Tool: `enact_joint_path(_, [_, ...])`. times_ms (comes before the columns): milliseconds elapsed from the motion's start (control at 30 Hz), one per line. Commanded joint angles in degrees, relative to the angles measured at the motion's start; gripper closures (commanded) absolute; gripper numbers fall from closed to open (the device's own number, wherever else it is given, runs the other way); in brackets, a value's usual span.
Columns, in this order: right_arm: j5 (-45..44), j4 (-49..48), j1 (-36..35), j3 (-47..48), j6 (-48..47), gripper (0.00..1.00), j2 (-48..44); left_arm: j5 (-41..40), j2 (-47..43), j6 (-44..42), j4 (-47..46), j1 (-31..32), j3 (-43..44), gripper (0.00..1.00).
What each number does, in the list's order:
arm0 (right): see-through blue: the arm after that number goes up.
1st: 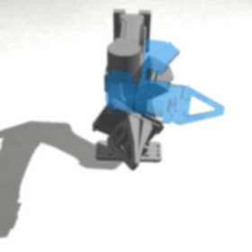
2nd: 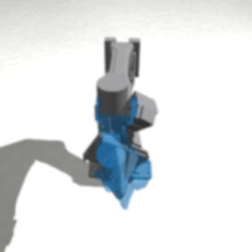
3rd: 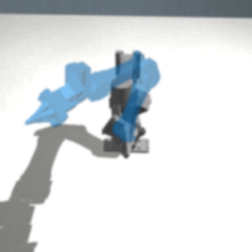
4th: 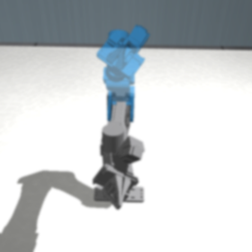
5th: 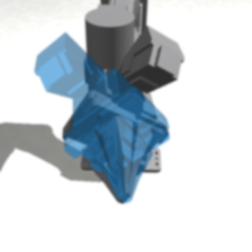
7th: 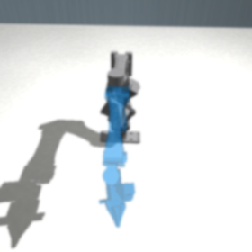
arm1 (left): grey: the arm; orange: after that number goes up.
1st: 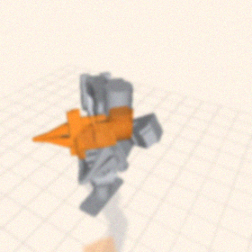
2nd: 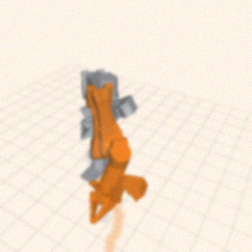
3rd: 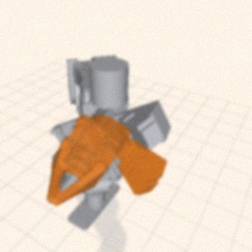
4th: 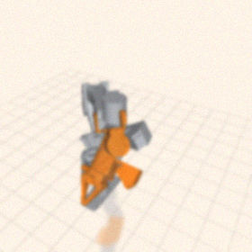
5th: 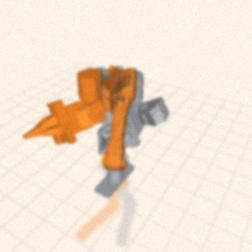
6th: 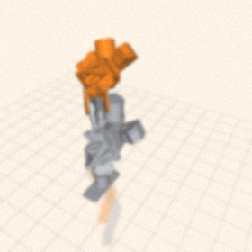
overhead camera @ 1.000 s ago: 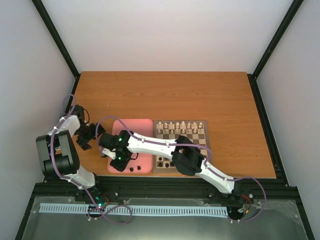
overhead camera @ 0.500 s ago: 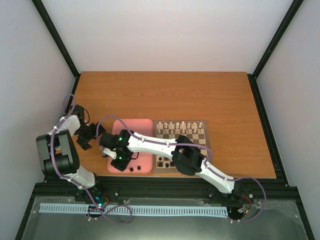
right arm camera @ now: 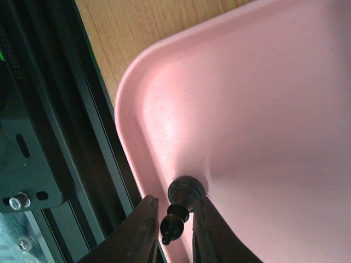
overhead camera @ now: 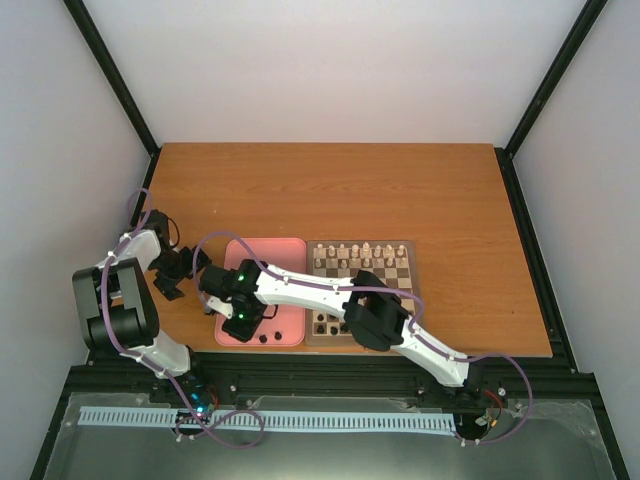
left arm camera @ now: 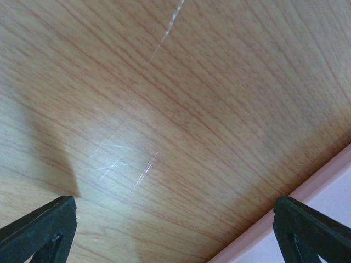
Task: Set up the chess pieces on the board
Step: Pick up the chess piece from the storage box.
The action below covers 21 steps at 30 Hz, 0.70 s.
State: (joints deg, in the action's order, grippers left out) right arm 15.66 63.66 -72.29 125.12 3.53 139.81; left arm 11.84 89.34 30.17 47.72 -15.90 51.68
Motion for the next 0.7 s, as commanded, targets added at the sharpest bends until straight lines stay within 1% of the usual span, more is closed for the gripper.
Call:
enact_joint_path(0, [0.1, 0.7, 0.2, 0.9, -0.4, 0.83, 0.8, 0.2, 0.3, -0.3, -0.8, 0.2, 0.2, 0.00])
enact_joint_path(100, [-0.3, 0.8, 0.1, 0.9, -0.2, 0.96, 0.7, 0.1, 0.2, -0.3, -0.7, 0.3, 0.1, 0.00])
enact_joint_path(133, [-0.6, 0.8, 0.1, 0.9, -0.1, 0.97, 0.6, 0.1, 0.2, -0.3, -0.9, 0.2, 0.1, 0.00])
enact_joint_path(300, [-4.7, 0.0, 0.4, 0.7, 0.6, 0.97, -1.2, 0.2, 0.0, -0.3, -0.6, 0.3, 0.4, 0.00])
enact_joint_path(467, [-10.2, -1.7, 3.3, 0.4, 2.7, 0.97, -7.0, 0.0, -0.6, -0.3, -0.4, 0.2, 0.5, 0.00])
enact_joint_path(533, [-13.1, -1.8, 5.1, -2.5, 3.9, 0.97, -10.2, 0.0, -1.0, -0.3, -0.4, 0.3, 0.3, 0.00])
enact_joint_path(600, [-15.3, -1.9, 7.2, -6.6, 5.2, 0.97, -15.4, -0.1, -1.3, -0.4, -0.4, 0.2, 0.1, 0.00])
enact_joint_path(633, [-16.0, -2.2, 8.3, -9.8, 6.1, 0.97, -17.9, -0.2, -1.4, -0.4, -0.4, 0.3, 0.1, 0.00])
enact_joint_path(667, [-16.6, -2.7, 9.4, -15.2, 7.3, 0.97, -21.0, -0.3, -1.5, -0.4, -0.4, 0.3, 0.1, 0.00])
